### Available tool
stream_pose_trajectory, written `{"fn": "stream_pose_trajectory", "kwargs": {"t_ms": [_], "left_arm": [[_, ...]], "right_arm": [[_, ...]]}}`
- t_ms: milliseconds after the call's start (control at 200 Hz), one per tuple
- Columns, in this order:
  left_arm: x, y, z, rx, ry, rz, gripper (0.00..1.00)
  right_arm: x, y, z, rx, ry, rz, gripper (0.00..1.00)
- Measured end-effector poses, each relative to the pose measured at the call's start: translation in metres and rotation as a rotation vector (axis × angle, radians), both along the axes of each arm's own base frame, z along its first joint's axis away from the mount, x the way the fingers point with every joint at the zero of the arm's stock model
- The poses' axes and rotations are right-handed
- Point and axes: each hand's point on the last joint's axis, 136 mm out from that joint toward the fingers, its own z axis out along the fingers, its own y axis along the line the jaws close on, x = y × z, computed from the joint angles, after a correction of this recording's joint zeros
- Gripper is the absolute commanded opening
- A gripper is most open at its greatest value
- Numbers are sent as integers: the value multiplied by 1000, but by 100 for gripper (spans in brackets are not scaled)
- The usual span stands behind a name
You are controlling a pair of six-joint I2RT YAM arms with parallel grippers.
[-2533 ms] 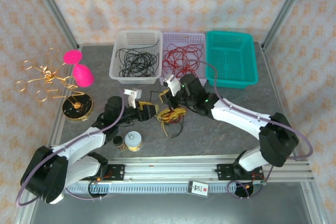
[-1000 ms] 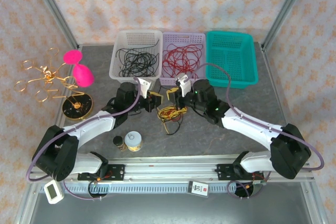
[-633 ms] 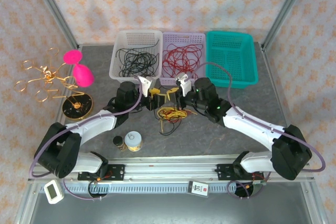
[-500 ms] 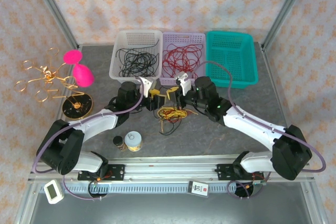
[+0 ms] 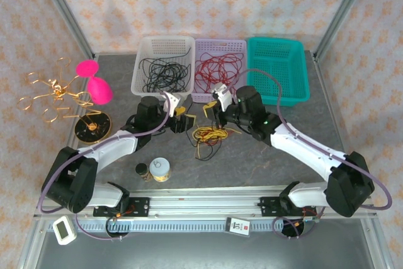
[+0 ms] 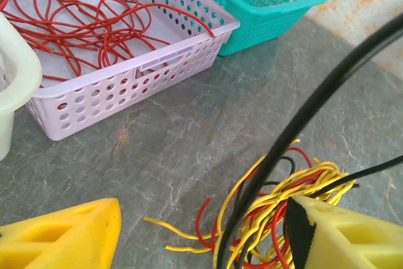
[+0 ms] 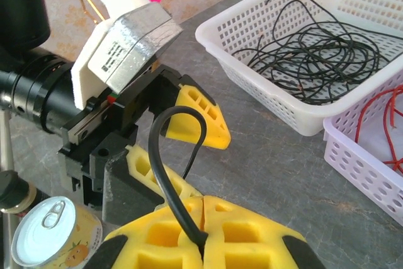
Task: Untangle the cables
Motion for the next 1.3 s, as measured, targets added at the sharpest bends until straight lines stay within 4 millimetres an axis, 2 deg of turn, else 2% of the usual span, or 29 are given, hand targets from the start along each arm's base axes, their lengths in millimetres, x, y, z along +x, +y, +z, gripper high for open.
{"fn": "stream_pose_trajectory", "kwargs": {"t_ms": [125, 250, 295, 435, 551, 676, 846, 956, 1136, 1226, 1296], "left_arm": [[12, -9, 8, -1, -19, -38, 51], [18, -19, 7, -29, -7, -84, 0], [17, -21, 8, -39, -7, -94, 0], [13, -15, 30, -91, -76, -56, 0], [2, -7, 66, -150, -153, -16, 0], [-11, -11, 104, -200, -216, -25, 0], [-25, -17, 136, -214, -234, -20, 0], [-25, -8, 176, -237, -278, 36, 0], [-30, 0, 264, -322, -384, 69, 0], [-33, 2, 300, -360, -414, 67, 0], [-33, 1, 322, -388, -435, 63, 0]], "right_arm": [[-2, 1, -2, -10, 0, 42, 0], [-4, 3, -6, -17, 2, 63, 0], [-4, 3, -6, -18, 0, 62, 0], [8, 0, -6, 13, -15, -10, 24], [19, -4, -15, 84, -14, -101, 26], [29, -3, -45, 157, 41, -187, 29], [31, 14, -88, 157, 102, -261, 29], [34, 6, -115, 143, 140, -331, 27], [42, -3, -155, 102, 205, -428, 22], [44, -6, -168, 86, 232, -459, 21], [45, -8, -171, 81, 235, -474, 21]]}}
